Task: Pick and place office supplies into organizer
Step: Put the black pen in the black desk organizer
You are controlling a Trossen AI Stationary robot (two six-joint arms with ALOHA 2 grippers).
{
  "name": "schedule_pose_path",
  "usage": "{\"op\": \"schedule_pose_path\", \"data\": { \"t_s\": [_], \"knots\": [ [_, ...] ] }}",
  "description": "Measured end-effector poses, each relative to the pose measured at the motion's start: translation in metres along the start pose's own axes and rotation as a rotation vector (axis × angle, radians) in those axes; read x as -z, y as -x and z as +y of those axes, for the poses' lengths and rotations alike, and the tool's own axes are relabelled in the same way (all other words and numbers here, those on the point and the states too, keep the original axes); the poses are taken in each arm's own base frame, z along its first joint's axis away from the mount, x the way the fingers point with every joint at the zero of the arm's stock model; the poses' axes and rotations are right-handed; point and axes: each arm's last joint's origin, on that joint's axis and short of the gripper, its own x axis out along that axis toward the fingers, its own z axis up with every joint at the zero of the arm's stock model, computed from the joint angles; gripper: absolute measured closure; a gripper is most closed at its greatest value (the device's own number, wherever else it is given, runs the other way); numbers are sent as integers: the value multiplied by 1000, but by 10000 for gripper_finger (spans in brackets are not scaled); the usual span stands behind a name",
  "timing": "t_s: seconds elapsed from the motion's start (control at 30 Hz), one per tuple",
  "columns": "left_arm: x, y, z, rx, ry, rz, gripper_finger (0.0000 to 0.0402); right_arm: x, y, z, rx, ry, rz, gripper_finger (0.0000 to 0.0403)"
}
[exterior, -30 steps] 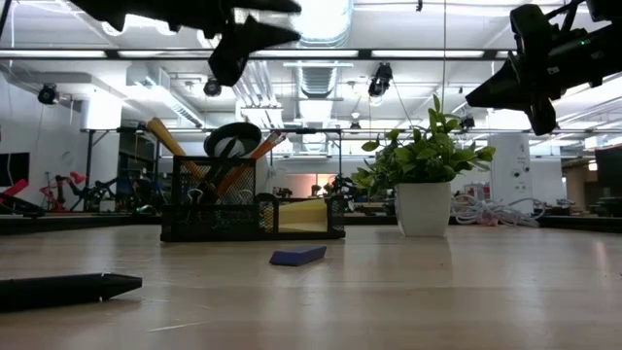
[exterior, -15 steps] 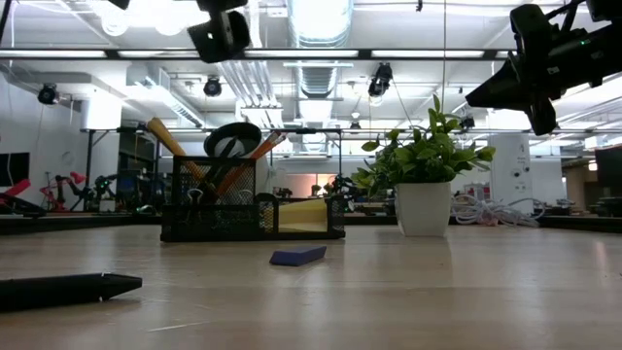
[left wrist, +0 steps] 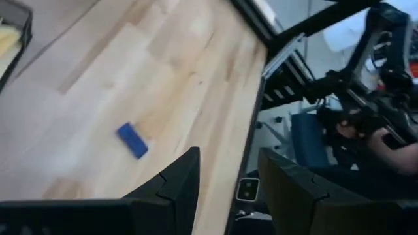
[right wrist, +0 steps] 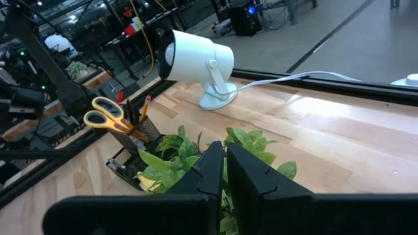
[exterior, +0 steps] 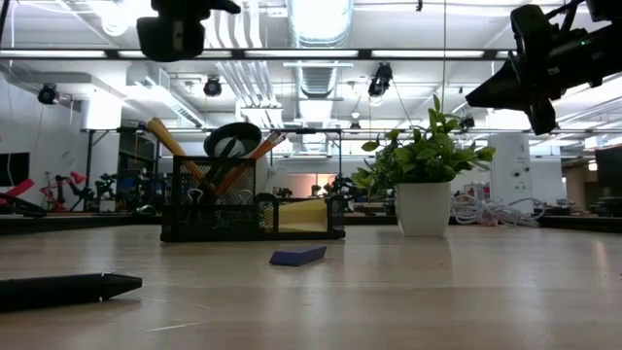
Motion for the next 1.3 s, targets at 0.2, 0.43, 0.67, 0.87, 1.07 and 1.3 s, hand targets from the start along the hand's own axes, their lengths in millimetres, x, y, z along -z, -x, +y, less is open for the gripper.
{"op": "schedule_pose_path", "data": {
  "t_s": [0.2,0.43,0.67,0.87,1.07,1.3],
  "knots": [
    [14,-14,-3,-77,-4,52,263,0,0,0,-2,4,2,390],
    [41,-55,-15,-134,-15,165,263,0,0,0,-4,18,8,390],
    [65,-84,-37,-211,-40,280,263,1,0,0,-3,23,10,390],
    [92,-98,-48,-371,-70,411,263,1,0,0,-3,24,10,390],
    [118,-118,-58,-401,-109,448,263,1,0,0,-2,25,10,390],
    [145,-137,-49,-561,-135,470,263,4,0,-3,20,46,40,390]
  ]
}}
